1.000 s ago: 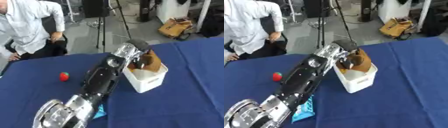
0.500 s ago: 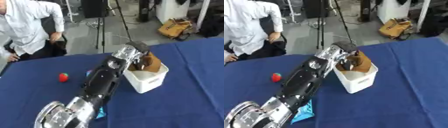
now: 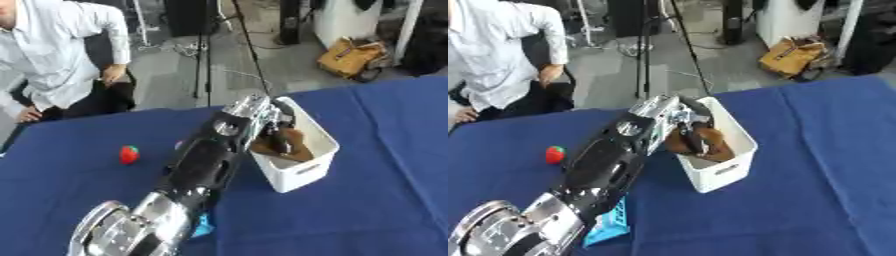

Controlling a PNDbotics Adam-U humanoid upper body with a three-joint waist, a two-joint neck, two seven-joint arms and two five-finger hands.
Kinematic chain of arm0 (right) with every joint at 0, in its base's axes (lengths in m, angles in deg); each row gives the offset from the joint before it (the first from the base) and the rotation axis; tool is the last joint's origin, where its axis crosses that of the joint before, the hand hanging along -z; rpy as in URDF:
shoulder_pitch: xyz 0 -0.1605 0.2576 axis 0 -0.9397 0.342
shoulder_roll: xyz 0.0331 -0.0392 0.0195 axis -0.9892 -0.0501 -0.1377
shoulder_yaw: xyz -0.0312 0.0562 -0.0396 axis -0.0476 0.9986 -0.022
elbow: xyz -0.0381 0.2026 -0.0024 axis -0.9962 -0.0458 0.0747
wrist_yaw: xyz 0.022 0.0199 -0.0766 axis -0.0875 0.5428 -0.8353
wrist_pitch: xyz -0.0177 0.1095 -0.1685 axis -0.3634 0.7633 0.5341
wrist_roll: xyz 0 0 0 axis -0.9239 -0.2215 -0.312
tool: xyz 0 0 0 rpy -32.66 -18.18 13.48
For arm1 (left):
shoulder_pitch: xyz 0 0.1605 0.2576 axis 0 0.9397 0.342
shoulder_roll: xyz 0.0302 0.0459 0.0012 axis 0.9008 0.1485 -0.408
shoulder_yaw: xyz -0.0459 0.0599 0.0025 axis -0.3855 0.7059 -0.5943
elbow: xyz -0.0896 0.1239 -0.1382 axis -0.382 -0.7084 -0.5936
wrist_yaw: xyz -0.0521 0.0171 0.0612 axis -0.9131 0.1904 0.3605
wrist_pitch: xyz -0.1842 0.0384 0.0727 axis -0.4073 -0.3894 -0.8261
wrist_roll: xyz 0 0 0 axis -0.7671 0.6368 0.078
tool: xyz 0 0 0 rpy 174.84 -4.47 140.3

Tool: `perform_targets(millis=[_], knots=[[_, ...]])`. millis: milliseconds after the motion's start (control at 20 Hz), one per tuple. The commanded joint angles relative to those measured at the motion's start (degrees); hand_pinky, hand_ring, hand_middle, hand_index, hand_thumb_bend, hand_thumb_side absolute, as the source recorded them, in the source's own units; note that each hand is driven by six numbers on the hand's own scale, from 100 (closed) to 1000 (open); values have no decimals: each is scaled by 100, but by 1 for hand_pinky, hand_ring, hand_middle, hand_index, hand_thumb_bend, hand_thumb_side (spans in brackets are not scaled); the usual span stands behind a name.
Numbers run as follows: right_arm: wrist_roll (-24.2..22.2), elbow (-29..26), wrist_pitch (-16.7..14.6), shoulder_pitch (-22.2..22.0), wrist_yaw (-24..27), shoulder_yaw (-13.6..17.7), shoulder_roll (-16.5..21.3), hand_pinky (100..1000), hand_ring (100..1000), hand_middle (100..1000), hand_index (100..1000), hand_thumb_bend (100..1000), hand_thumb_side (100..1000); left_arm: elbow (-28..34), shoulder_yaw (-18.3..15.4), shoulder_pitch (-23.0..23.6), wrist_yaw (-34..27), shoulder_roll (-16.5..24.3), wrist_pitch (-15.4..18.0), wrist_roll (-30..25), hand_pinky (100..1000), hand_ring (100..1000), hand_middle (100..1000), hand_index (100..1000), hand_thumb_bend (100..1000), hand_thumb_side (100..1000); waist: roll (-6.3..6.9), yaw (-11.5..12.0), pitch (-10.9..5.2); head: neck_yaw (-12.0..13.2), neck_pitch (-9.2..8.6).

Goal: Pick up objects on the table and place them in the box.

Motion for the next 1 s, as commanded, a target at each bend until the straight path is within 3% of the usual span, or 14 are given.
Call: perform_targets(millis=[50, 100, 200, 400, 700, 1000], knots=[[2, -56, -9, 49, 27, 2, 87, 797, 797, 755, 675, 100, 822, 119, 6, -169, 12, 78, 11, -146, 931, 937, 877, 932, 122, 426, -49, 18, -113, -6, 10], [2, -56, -7, 49, 27, -4, 87, 797, 797, 755, 673, 100, 822, 126, 1, -179, 13, 79, 18, -168, 1000, 1000, 963, 1000, 118, 430, -46, 23, -115, -9, 11], [2, -56, -6, 49, 28, -17, 84, 797, 797, 754, 673, 100, 822, 147, -11, -201, 8, 85, 32, -178, 1000, 1000, 1000, 1000, 100, 423, -40, 30, -119, -15, 10], [2, -56, -5, 48, 28, -32, 83, 798, 797, 754, 672, 100, 821, 202, -28, -222, -6, 90, 48, -102, 1000, 1000, 1000, 1000, 100, 405, -34, 33, -128, -17, 0], [2, -56, -6, 45, 25, -64, 77, 800, 797, 753, 672, 100, 820, 344, -20, -229, 94, 75, 143, 651, 1000, 1000, 1000, 1000, 100, 351, -28, 20, -143, -22, -22], [2, -56, 0, 42, 25, -70, 75, 801, 797, 753, 673, 100, 821, 328, -63, -248, 122, 70, 218, 1276, 1000, 1000, 1000, 1000, 100, 423, -27, -4, -156, -28, -15]])
